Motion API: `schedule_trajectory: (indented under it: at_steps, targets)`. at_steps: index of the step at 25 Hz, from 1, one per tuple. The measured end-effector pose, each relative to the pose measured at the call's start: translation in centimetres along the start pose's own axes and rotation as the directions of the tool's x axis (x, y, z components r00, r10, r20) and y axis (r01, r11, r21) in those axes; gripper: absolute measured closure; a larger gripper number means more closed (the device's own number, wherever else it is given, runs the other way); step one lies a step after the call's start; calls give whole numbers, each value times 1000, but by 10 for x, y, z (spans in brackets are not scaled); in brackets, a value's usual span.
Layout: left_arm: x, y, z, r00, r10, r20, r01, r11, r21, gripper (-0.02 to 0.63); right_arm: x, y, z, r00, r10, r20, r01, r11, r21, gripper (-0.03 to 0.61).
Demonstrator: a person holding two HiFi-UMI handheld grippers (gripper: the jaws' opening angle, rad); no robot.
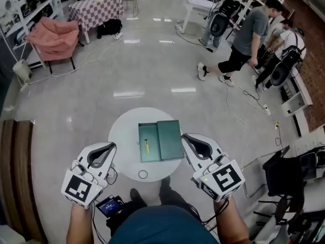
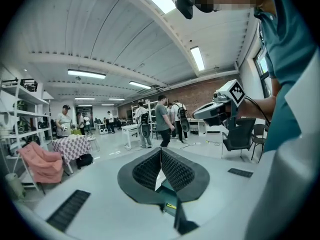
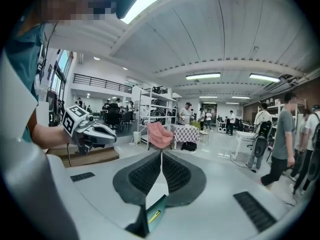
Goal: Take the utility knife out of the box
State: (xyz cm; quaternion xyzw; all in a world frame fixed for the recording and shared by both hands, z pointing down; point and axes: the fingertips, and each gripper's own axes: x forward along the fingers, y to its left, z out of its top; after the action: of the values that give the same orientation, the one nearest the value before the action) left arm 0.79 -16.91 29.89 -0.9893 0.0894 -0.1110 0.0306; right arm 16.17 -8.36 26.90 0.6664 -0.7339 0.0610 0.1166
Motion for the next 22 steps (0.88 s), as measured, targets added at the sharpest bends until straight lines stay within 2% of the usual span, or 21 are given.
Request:
schedule_trajectory:
  at_steps: [9, 15, 22]
  targets:
    - [6, 39, -21, 989, 141, -42, -143, 988, -51, 594, 68, -14, -29, 984, 151, -97, -151, 989, 13, 541]
    - [10, 59, -37, 980, 185, -69, -191, 978, -81, 594, 111, -14, -56, 962, 225, -153, -223, 974, 30, 540]
    - [18, 75, -67, 968, 220, -117, -234, 965, -122, 595, 154, -17, -96, 939, 272, -212, -268, 962, 50, 540]
